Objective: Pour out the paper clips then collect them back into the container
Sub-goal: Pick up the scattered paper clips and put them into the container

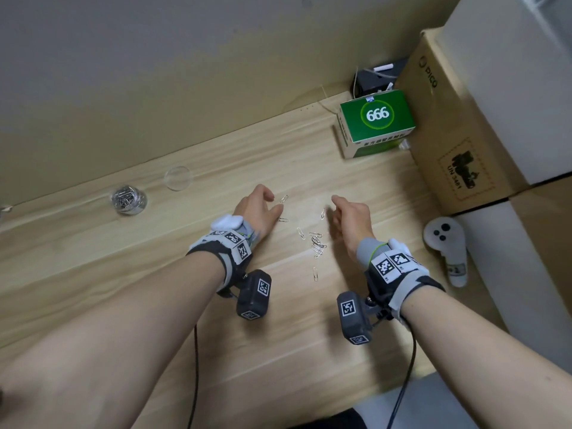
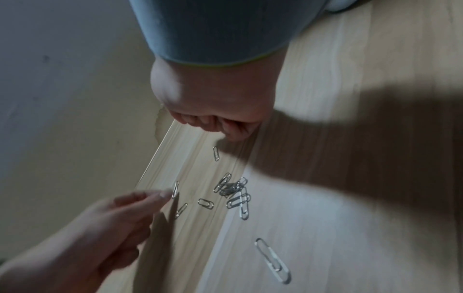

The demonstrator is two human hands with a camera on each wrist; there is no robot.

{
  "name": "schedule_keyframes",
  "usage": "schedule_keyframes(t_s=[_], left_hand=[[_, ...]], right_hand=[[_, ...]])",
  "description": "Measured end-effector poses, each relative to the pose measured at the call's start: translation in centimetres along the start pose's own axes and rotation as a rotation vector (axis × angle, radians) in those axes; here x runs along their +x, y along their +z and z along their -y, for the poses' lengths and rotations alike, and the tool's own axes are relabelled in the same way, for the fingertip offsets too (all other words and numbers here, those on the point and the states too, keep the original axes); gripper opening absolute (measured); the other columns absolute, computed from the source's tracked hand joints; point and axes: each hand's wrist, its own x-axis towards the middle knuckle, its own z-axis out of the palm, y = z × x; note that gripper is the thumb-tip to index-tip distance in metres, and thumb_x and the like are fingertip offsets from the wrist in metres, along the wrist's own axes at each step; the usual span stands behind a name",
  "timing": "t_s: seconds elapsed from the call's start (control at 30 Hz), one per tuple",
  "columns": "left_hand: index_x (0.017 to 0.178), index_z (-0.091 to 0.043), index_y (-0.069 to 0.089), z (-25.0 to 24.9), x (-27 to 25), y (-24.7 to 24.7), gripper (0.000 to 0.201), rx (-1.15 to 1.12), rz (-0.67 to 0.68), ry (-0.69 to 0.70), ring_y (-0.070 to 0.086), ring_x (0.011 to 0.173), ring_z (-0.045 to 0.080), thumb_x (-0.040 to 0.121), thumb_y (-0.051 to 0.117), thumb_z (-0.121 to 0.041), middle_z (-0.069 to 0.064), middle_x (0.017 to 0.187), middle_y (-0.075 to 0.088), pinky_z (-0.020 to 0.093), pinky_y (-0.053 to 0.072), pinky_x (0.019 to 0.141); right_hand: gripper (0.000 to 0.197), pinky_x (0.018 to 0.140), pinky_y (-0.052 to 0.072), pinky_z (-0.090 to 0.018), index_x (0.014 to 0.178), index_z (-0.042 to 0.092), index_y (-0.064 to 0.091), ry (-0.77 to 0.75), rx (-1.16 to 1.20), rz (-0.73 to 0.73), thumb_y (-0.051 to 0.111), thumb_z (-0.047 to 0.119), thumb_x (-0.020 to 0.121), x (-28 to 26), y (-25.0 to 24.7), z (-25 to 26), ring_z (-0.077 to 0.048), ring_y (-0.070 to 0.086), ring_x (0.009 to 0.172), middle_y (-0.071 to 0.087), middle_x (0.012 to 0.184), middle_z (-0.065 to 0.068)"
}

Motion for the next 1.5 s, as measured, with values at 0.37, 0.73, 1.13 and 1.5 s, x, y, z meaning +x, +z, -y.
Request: schedule_keyframes(t_s=[0.37, 0.73, 1.13, 1.5], left_hand=[[0.074, -0.027, 0.070, -1.3, 0.7, 2.2, 0.013, -0.184, -0.124, -0.137, 0.063, 0.070, 0.016, 0.078, 0.074, -0.039, -0.010, 0.069, 0.066, 0.024, 0.046, 0.062], [0.088, -0.014, 0.058, -1.8, -1.6, 0.0, 0.010, -0.211, -0.037, -0.179, 0.062, 0.075, 0.019, 0.088, 0.048, -0.017, -0.001, 0.070, 0.068, 0.031, 0.043, 0.067], [0.087, -0.010, 0.067, 2.2, -3.7, -3.3, 0.017, -0.593, 0.190, -0.385, 0.052, 0.043, 0.016, 0.085, 0.052, -0.004, 0.006, 0.064, 0.071, 0.016, 0.026, 0.038], [0.111, -0.024, 0.051, 2.4, -1.7, -1.9, 0.032, -0.175, -0.116, -0.165, 0.055, 0.080, 0.021, 0.083, 0.063, -0.035, -0.003, 0.090, 0.062, 0.028, 0.037, 0.072]], right_hand=[[0.023, 0.074, 0.047, -0.032, 0.089, 0.031, 0.062, -0.191, -0.774, -0.036, 0.074, 0.046, 0.076, 1.4, -0.6, -1.1, -0.021, 0.062, 0.087, 0.063, 0.080, 0.011], [0.014, 0.075, 0.049, -0.032, 0.087, 0.030, 0.062, -0.193, -0.766, 0.005, 0.070, 0.038, 0.078, 1.2, 0.5, -0.4, -0.022, 0.061, 0.084, 0.066, 0.081, 0.007], [0.027, 0.049, 0.034, -0.025, 0.056, 0.013, 0.051, 0.030, -0.401, 0.265, 0.055, 0.017, 0.083, -1.7, 2.3, -0.8, -0.020, 0.042, 0.051, 0.049, 0.048, 0.004], [0.020, 0.041, 0.005, -0.013, 0.055, 0.019, 0.029, 0.342, 0.490, 0.572, 0.039, 0.025, 0.071, -3.0, -0.4, -0.5, -0.011, 0.011, 0.042, 0.023, 0.048, 0.000]])
